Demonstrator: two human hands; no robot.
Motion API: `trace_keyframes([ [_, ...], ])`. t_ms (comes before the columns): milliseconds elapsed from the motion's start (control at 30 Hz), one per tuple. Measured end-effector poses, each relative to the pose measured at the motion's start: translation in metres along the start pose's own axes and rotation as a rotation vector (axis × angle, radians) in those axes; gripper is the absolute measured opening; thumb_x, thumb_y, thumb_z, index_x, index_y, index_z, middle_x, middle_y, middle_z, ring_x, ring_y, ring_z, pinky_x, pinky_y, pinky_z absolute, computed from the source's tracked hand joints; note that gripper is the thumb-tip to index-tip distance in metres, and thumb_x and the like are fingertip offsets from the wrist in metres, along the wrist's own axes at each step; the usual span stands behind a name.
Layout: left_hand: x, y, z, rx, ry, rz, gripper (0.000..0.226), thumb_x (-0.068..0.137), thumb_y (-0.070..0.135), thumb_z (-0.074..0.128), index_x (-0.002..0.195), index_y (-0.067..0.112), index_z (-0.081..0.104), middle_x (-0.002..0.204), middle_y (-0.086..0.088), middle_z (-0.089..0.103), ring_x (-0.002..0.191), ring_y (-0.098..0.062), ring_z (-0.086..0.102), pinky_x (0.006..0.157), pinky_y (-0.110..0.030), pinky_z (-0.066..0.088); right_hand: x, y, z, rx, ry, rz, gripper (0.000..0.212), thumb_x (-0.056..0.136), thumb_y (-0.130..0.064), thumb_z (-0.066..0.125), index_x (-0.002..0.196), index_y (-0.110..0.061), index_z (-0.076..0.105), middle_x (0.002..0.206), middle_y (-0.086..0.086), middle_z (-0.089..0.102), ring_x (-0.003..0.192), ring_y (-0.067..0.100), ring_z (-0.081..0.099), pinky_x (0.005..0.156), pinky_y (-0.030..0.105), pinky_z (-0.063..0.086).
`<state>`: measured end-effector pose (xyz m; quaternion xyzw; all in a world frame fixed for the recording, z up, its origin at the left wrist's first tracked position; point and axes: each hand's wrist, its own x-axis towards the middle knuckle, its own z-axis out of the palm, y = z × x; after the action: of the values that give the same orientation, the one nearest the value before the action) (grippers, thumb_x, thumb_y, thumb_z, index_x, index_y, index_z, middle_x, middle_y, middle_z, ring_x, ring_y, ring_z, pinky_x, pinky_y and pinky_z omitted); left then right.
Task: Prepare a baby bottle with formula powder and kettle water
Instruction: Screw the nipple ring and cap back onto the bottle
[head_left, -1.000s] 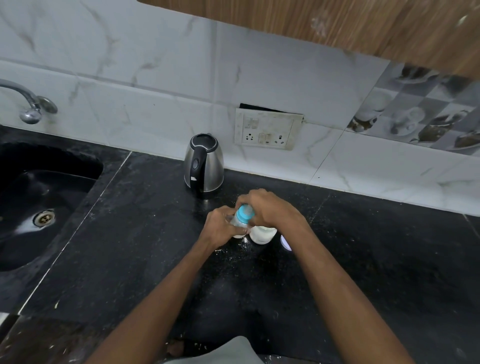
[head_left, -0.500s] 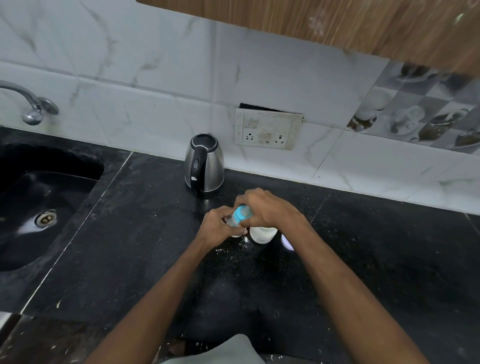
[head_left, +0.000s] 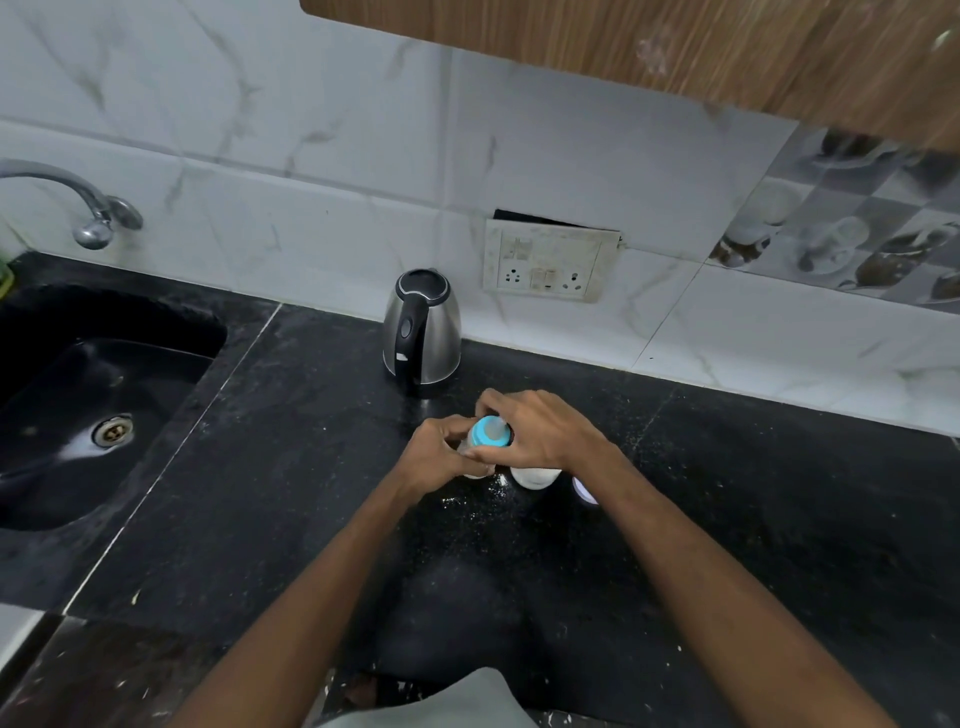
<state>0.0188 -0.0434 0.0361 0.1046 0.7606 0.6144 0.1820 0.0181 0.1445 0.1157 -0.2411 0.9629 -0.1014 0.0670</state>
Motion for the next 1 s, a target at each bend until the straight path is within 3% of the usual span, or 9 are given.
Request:
trace_keyframes([
  [167,-0.004,0.014,-0.008,-0.087,-0.164,0.004,0.038,0.068,-0.005,0.090,0.095,0.018,0.080,0.093,-0.003,0.076,0.092,-0.014,0.070,0.088,-0.032,0.058,0.002,-0.003,0.003,0.037,0.119,0.019,0.046,0.081,-0.065,0.069,0.090,-0.024,0.050,0.073,-0.009,0.063,0.063,0.014,0.058,0.062,0.032,0.047],
  [233,-0.004,0.014,-0.005,-0.121,-0.138,0.013,0.032,0.067,0.000,0.093,0.092,0.012,0.078,0.092,-0.006,0.074,0.091,-0.018,0.069,0.092,-0.041,0.057,0.003,-0.008,0.008,0.050,0.222,0.112,0.047,0.079,-0.061,0.067,0.085,-0.019,0.048,0.062,-0.005,0.059,0.056,0.020,0.057,0.062,0.037,0.050],
  [367,0.000,0.013,0.003,-0.127,0.030,0.019,0.030,0.056,0.015,0.096,0.076,0.024,0.074,0.083,-0.006,0.070,0.083,-0.022,0.066,0.089,-0.054,0.057,0.011,-0.019,0.015,0.077,0.356,0.319,0.050,0.076,-0.066,0.056,0.085,-0.018,0.044,0.061,-0.006,0.054,0.065,0.029,0.061,0.070,0.037,0.046],
  [467,0.003,0.011,0.009,-0.065,0.185,-0.004,0.036,0.051,0.024,0.095,0.080,0.020,0.074,0.075,0.002,0.071,0.073,-0.013,0.060,0.075,-0.043,0.053,0.018,-0.029,0.022,0.098,0.423,0.500,0.048,0.082,-0.061,0.063,0.090,-0.017,0.046,0.075,0.004,0.067,0.078,0.035,0.067,0.074,0.039,0.046],
  [600,-0.003,0.013,0.027,-0.077,0.332,-0.035,0.038,0.065,0.009,0.093,0.098,0.016,0.076,0.087,-0.003,0.079,0.072,-0.005,0.067,0.070,-0.029,0.059,0.025,-0.045,0.033,0.129,0.472,0.732,0.050,0.084,-0.059,0.062,0.098,-0.011,0.055,0.089,0.015,0.072,0.088,0.042,0.068,0.073,0.041,0.041],
  [734,-0.005,0.006,0.049,0.028,0.573,-0.002,0.012,0.080,0.007,0.070,0.085,0.018,0.074,0.078,-0.001,0.071,0.071,-0.022,0.068,0.064,-0.046,0.059,0.032,-0.055,0.035,0.155,0.486,0.865,0.051,0.083,-0.056,0.062,0.101,-0.009,0.058,0.093,0.016,0.073,0.091,0.042,0.068,0.076,0.042,0.045],
  [834,-0.004,0.007,0.050,0.058,0.583,0.010,0.016,0.080,0.002,0.074,0.085,0.017,0.074,0.080,0.003,0.070,0.071,-0.014,0.067,0.063,-0.041,0.058,0.032,-0.052,0.036,0.144,0.459,0.841,0.052,0.085,-0.058,0.061,0.102,-0.009,0.058,0.094,0.016,0.073,0.092,0.041,0.068,0.078,0.042,0.046],
  [934,-0.003,0.011,0.038,-0.036,0.445,-0.035,0.030,0.069,0.006,0.092,0.080,0.023,0.069,0.076,0.007,0.071,0.064,0.002,0.065,0.059,-0.018,0.051,0.027,-0.031,0.029,0.108,0.372,0.639,0.059,0.085,-0.067,0.059,0.104,-0.012,0.056,0.094,0.014,0.072,0.091,0.039,0.068,0.080,0.043,0.050],
  [1000,0.004,0.007,0.024,-0.119,0.302,-0.069,0.035,0.064,0.008,0.097,0.087,0.020,0.074,0.080,0.003,0.077,0.073,0.000,0.071,0.070,-0.024,0.056,0.021,-0.014,0.018,0.096,0.284,0.424,0.059,0.084,-0.073,0.058,0.100,-0.017,0.051,0.087,0.010,0.071,0.084,0.034,0.068,0.077,0.043,0.054],
])
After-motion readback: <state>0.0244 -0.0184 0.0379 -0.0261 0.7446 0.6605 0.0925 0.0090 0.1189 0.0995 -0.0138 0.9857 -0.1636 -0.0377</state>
